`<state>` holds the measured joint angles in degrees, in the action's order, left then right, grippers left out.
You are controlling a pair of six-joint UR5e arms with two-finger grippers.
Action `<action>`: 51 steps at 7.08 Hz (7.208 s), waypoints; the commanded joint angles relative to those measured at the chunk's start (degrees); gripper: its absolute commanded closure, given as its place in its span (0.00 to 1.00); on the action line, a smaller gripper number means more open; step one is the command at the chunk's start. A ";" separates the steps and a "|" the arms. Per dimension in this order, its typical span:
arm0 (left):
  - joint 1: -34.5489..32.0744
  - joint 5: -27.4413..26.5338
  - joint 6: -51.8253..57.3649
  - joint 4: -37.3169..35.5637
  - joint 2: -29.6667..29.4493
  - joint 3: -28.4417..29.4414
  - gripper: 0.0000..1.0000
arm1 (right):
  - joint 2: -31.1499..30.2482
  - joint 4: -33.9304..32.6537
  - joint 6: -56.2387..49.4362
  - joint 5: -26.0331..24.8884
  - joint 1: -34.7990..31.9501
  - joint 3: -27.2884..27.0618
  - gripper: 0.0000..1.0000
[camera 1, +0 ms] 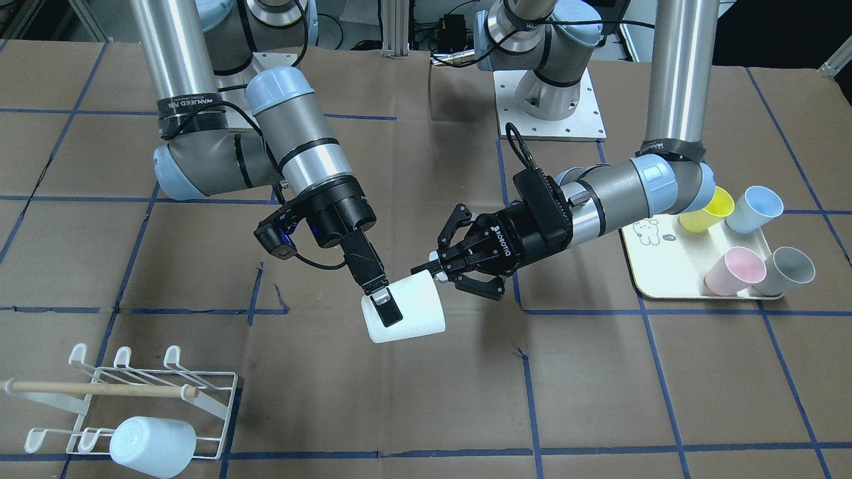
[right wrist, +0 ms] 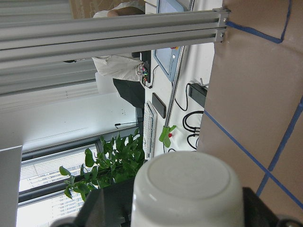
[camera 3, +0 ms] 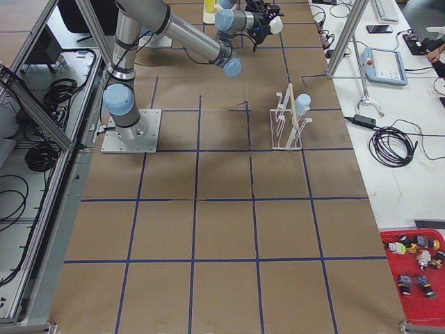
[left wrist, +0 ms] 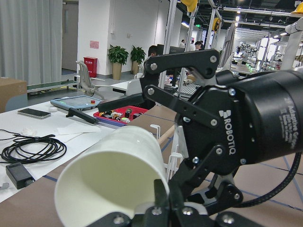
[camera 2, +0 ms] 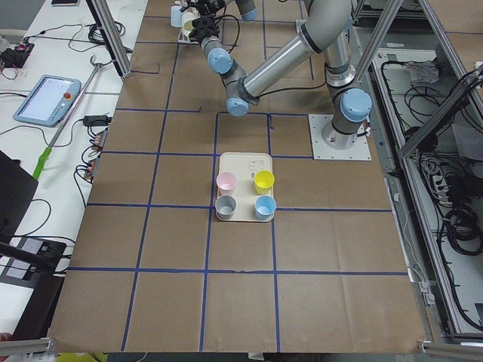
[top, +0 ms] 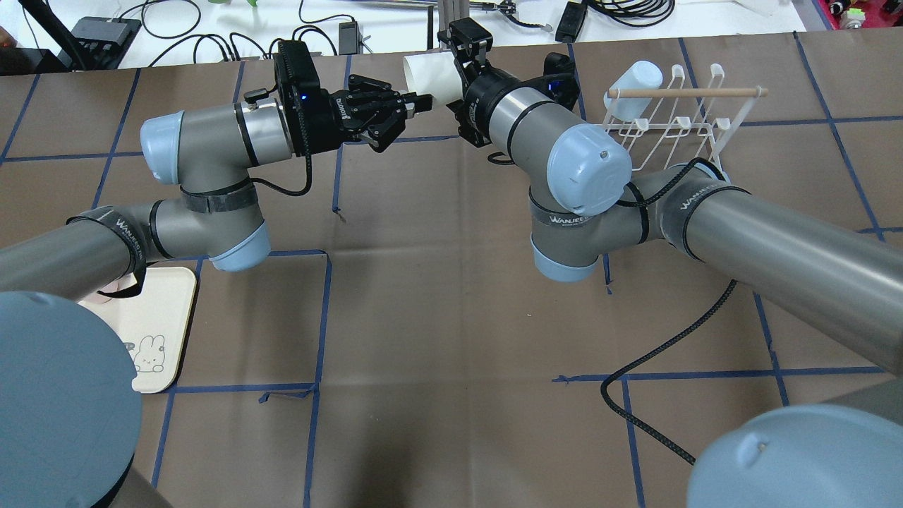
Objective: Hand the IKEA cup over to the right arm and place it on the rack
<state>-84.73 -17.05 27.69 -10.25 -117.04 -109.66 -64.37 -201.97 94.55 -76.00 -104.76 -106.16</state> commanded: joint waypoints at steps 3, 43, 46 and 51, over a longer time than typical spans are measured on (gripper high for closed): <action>0.00 0.00 0.00 -0.03 0.06 0.06 0.90 | 0.82 0.00 -0.16 0.23 -0.01 0.08 0.12; -5.99 -75.50 -25.17 94.37 23.08 21.24 0.00 | 10.05 -1.32 -105.63 6.30 35.50 3.42 0.18; -5.45 -72.78 -23.64 94.37 23.26 20.98 0.00 | 10.31 -1.23 -105.28 6.21 35.50 3.42 0.00; -4.49 -73.04 -22.32 94.45 23.26 19.93 0.00 | 0.42 6.61 -106.07 5.33 35.15 7.20 0.00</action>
<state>-89.75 -90.13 5.27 84.24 -93.83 -88.97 -59.47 -200.47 -11.40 -70.43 -69.56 -99.19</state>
